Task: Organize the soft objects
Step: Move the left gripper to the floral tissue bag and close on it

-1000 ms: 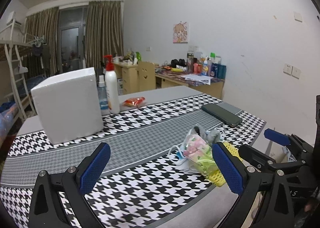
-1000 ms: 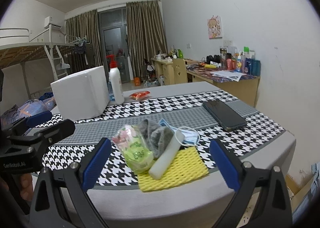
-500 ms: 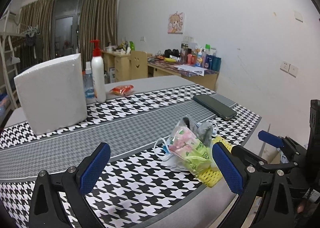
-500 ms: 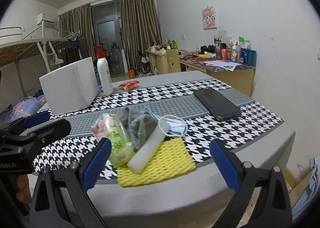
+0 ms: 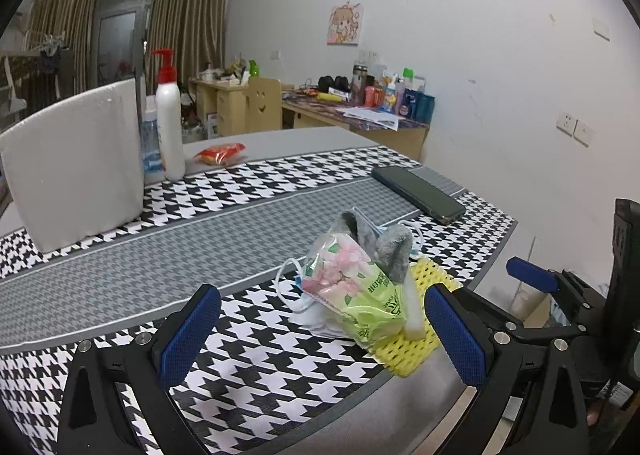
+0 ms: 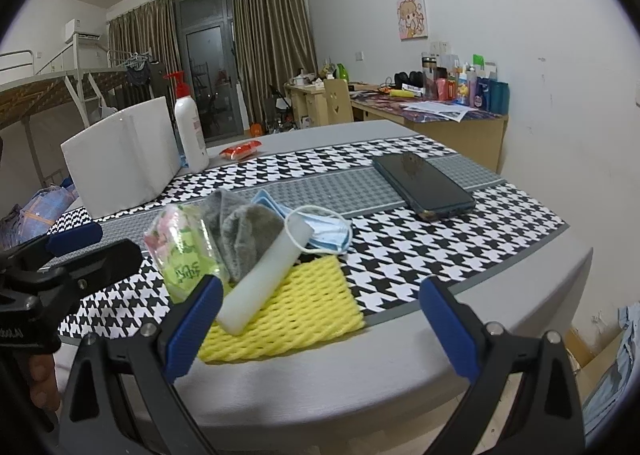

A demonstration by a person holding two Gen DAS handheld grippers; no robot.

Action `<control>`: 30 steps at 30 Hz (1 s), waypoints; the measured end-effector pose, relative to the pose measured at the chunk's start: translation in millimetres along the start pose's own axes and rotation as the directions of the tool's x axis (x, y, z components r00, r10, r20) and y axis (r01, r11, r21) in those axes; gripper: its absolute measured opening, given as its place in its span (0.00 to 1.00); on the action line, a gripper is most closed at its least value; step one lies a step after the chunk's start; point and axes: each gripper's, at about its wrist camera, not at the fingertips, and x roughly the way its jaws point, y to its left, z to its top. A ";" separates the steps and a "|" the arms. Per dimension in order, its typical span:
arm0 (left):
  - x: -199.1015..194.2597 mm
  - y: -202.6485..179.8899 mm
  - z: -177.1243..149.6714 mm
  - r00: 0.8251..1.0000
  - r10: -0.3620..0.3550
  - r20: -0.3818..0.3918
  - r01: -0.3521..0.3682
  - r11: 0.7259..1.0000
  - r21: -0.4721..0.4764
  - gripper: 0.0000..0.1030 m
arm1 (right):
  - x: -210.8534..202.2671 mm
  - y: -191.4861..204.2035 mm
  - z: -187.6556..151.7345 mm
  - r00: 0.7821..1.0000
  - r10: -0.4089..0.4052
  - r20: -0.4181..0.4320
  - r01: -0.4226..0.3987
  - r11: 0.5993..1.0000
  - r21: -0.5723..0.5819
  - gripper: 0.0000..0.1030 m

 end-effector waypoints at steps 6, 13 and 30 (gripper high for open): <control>12.7 -3.2 -0.6 1.000 -0.005 -0.031 0.005 1.000 -0.009 0.99 | 3.6 -5.9 -1.1 1.000 0.000 -0.008 0.000 1.000 0.002 0.97; 25.5 -5.0 -1.0 0.998 -0.027 -0.065 0.025 0.999 -0.028 0.91 | 7.7 -12.0 -3.7 1.000 0.001 -0.022 -0.001 1.000 0.007 0.97; 45.5 -6.8 -0.2 0.985 -0.122 -0.126 0.111 0.990 -0.091 0.47 | 15.0 -17.6 -7.9 0.999 0.015 -0.051 -0.014 1.000 0.019 0.97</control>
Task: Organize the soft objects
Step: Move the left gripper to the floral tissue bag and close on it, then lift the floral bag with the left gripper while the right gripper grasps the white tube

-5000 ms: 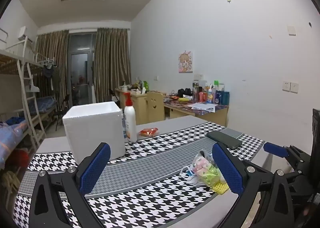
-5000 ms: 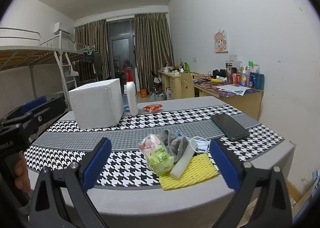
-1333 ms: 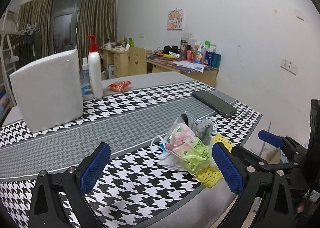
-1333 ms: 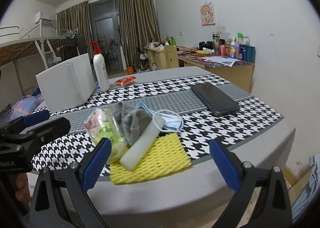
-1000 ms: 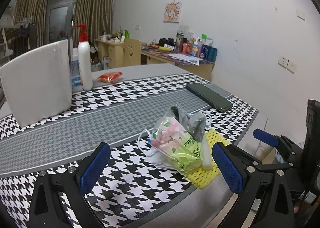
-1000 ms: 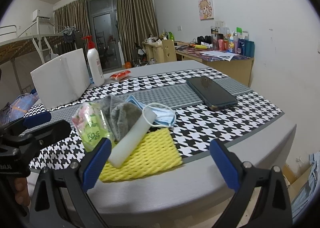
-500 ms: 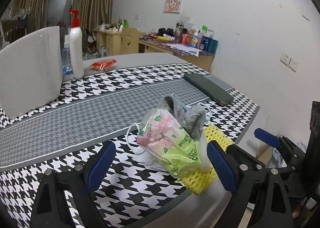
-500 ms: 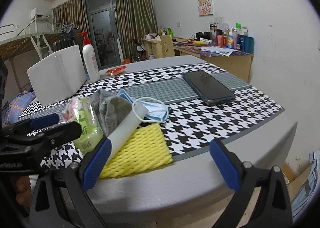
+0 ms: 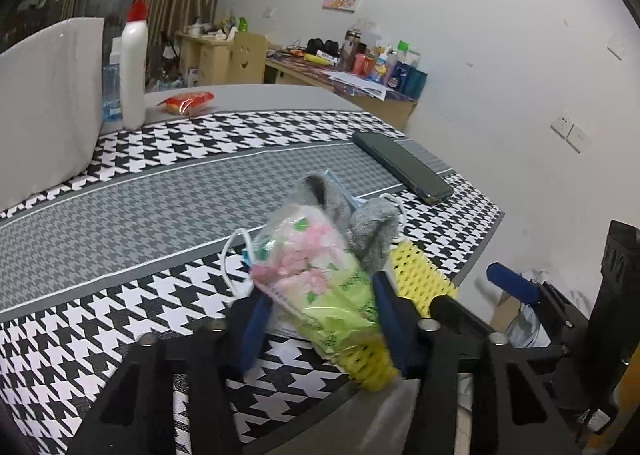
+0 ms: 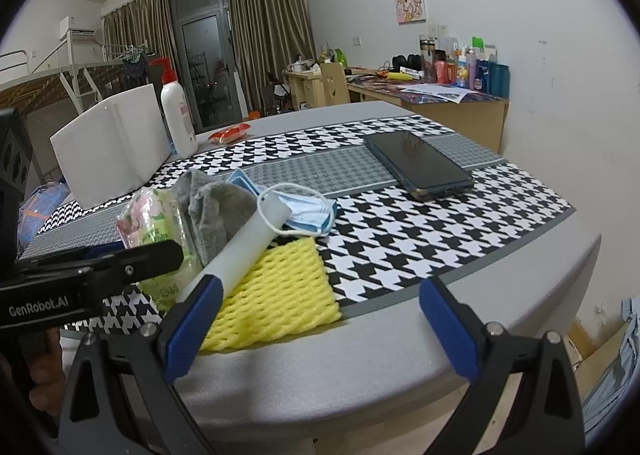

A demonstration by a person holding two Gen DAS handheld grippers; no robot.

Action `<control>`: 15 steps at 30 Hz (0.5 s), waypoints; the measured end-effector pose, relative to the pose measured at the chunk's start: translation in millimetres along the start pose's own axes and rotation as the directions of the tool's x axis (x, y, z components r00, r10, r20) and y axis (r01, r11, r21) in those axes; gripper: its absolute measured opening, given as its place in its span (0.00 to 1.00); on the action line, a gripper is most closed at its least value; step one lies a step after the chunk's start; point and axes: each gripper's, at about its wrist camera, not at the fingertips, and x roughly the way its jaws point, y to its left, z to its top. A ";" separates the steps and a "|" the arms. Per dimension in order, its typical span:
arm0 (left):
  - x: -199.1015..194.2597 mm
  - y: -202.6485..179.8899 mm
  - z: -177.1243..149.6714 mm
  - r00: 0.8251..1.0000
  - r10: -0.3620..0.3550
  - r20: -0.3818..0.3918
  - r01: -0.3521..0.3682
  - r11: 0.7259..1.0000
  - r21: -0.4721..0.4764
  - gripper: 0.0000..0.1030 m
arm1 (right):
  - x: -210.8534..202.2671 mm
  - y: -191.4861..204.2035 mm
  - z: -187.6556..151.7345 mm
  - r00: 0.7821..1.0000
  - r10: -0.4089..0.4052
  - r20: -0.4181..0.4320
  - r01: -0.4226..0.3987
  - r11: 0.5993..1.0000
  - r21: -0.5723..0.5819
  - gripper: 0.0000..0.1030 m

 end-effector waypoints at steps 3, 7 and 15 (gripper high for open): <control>2.0 -3.6 -0.6 1.000 -0.015 -0.004 0.015 1.000 0.013 0.40 | -0.3 0.1 -0.1 1.000 0.002 -0.001 -0.002 1.000 0.000 0.97; 0.6 -2.1 0.2 1.000 -0.027 0.003 0.027 1.000 0.012 0.35 | -1.6 1.3 -0.4 1.000 0.003 0.004 -0.003 1.000 -0.004 0.97; -15.4 -4.2 0.5 0.998 -0.047 0.042 0.045 0.998 0.048 0.31 | -2.1 3.0 1.4 1.000 0.009 0.009 -0.009 1.000 0.001 0.97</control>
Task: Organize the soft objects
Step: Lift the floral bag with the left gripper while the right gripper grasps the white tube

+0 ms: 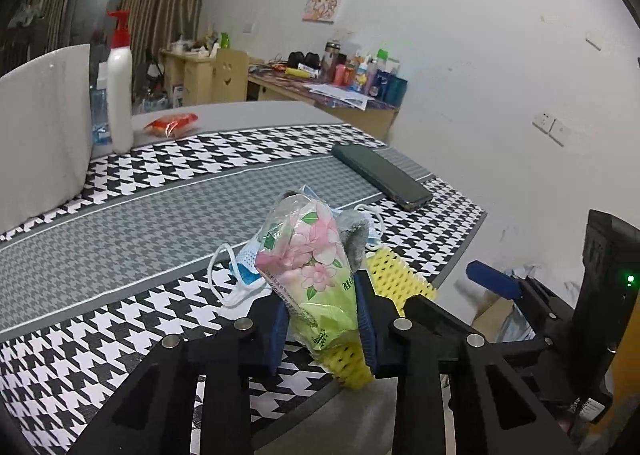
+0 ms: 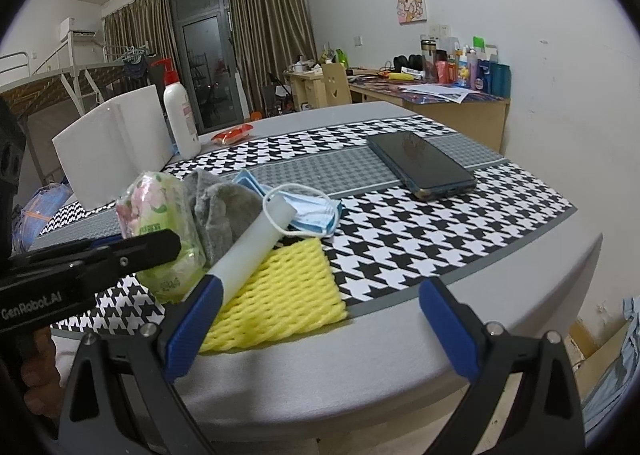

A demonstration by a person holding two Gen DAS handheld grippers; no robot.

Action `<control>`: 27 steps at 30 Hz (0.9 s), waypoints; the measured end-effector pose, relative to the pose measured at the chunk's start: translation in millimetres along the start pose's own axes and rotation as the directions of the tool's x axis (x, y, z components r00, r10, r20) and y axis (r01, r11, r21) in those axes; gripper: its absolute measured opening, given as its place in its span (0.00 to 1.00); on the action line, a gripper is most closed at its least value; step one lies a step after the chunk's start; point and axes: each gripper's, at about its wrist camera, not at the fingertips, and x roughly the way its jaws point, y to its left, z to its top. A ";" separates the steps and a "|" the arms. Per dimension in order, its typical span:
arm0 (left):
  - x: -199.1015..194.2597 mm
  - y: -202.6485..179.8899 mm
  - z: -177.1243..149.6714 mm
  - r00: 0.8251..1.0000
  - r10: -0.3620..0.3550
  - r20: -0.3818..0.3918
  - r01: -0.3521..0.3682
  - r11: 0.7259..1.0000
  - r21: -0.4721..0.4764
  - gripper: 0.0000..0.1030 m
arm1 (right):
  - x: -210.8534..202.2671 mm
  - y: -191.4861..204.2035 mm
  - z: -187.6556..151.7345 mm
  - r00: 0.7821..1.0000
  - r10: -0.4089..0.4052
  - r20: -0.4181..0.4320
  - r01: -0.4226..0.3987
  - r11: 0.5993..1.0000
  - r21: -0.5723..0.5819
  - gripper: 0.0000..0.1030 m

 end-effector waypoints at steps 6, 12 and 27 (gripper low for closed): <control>-15.9 -1.2 0.7 0.999 0.018 0.040 -0.019 0.999 0.025 0.31 | 1.7 6.7 2.0 1.000 0.015 -0.004 -0.015 1.000 -0.005 0.97; -27.0 3.7 -1.5 0.996 0.061 0.069 -0.064 0.997 0.038 0.31 | 2.6 16.5 4.8 0.999 0.043 -0.004 -0.043 0.999 -0.013 0.97; -36.2 14.3 -8.2 0.981 0.172 0.086 -0.177 0.983 0.055 0.31 | 13.2 41.7 3.0 0.998 0.063 -0.028 -0.065 0.997 -0.052 0.92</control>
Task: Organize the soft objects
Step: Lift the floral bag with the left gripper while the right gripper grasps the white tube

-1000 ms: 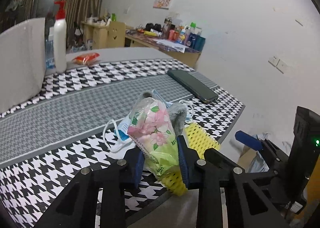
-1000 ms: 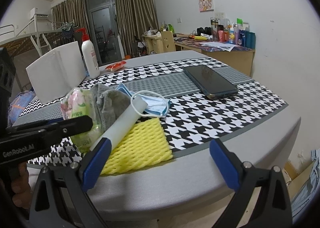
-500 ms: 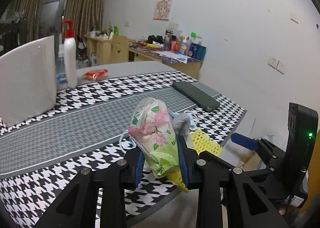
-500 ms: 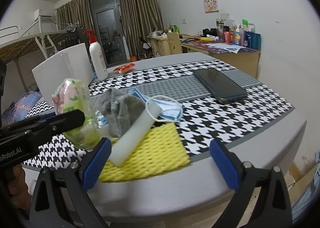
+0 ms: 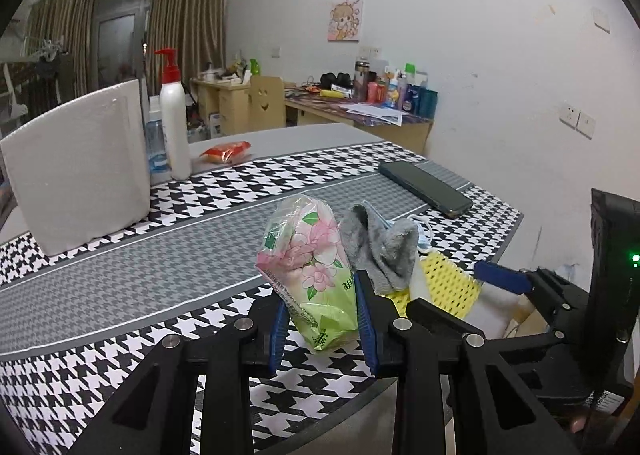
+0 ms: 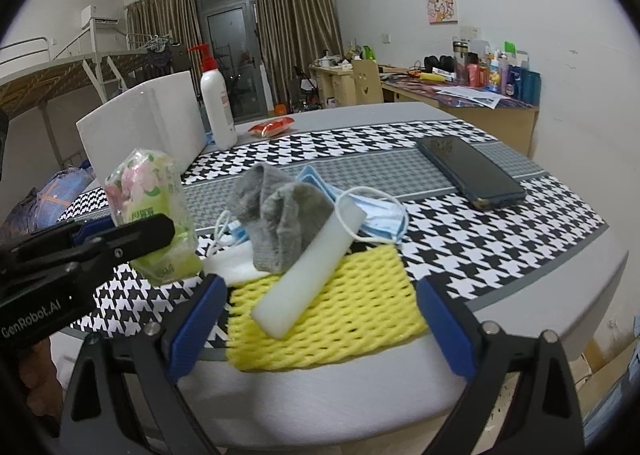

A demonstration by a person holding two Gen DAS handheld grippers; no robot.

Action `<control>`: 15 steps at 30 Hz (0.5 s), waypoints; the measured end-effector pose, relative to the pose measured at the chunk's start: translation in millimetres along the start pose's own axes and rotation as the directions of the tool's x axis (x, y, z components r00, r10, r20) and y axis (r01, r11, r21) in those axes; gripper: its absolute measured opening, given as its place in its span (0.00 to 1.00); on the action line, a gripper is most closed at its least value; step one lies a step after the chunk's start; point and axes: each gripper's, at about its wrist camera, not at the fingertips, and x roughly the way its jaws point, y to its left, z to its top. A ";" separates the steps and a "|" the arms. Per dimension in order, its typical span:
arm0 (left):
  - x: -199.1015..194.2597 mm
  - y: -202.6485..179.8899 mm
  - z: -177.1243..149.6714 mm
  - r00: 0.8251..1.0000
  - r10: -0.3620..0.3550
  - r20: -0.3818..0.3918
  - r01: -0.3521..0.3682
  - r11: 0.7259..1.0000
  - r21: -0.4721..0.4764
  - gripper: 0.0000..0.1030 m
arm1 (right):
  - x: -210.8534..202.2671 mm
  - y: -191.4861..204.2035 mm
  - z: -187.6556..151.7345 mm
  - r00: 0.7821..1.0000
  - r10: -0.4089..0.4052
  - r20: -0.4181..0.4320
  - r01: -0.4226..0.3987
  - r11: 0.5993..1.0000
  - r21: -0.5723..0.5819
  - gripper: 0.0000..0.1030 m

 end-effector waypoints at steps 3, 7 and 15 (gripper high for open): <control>-3.7 3.2 0.9 1.000 0.006 0.015 -0.006 1.000 -0.002 0.31 | 4.2 -0.3 0.4 1.000 0.011 -0.022 -0.011 1.000 0.015 0.82; -5.2 6.7 0.5 1.000 0.015 0.016 -0.015 1.000 -0.009 0.31 | 9.7 -0.9 2.5 0.999 0.015 -0.042 -0.013 0.999 0.040 0.75; -9.4 13.7 -2.2 1.000 0.020 0.021 -0.020 1.000 -0.022 0.31 | 17.1 9.2 1.9 0.996 -0.012 -0.090 0.014 1.000 0.013 0.59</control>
